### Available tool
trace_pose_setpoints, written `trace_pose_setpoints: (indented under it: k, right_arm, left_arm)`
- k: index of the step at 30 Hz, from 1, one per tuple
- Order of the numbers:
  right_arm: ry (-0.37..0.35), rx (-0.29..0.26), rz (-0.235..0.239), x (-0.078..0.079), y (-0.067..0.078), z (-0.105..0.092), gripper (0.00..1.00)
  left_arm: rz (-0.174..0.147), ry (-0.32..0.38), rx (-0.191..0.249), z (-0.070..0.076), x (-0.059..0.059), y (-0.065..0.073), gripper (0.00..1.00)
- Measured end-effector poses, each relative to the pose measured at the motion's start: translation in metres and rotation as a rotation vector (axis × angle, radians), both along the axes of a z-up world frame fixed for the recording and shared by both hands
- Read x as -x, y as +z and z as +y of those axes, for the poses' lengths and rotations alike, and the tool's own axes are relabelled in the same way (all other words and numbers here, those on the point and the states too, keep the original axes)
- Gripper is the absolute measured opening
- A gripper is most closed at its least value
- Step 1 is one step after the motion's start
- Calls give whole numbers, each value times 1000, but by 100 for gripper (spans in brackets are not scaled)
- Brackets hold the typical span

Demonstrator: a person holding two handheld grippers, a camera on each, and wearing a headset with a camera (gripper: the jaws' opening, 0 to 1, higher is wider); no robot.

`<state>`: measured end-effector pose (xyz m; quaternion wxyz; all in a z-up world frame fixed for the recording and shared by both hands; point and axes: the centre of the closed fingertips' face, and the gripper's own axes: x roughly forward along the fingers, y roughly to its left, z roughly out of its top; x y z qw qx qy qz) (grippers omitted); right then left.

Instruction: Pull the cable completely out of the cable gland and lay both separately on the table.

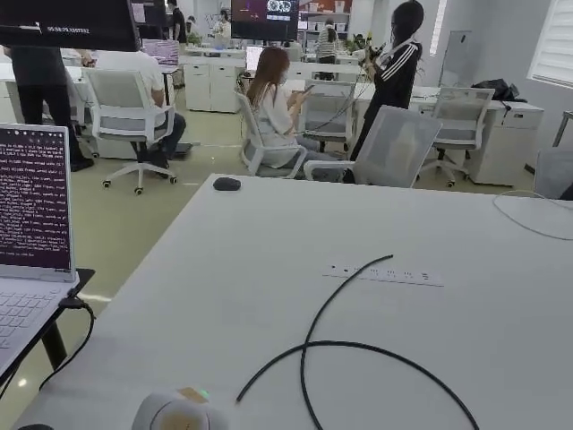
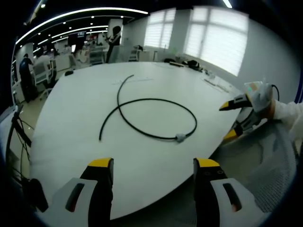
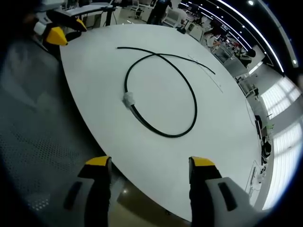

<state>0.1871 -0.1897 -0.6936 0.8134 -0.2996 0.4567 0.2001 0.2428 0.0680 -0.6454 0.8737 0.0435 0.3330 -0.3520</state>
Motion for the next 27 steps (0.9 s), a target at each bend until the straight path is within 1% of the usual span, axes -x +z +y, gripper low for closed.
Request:
trace_pose_setpoints:
  k: [13,21,24,27]
  right_arm:
    - [-1,-9,8,0,-1,1,68]
    - [26,5,16,1,-1,3,68]
    - [8,-33,8,-1,1,5,69]
    - [9,-48,-2,-4,4,6,69]
  left_arm:
    - [0,19,7,3,-2,1,69]
    - [-7,33,13,5,-5,2,69]
    - [-7,34,11,6,-5,3,68]
    - [-10,34,14,6,-6,4,67]
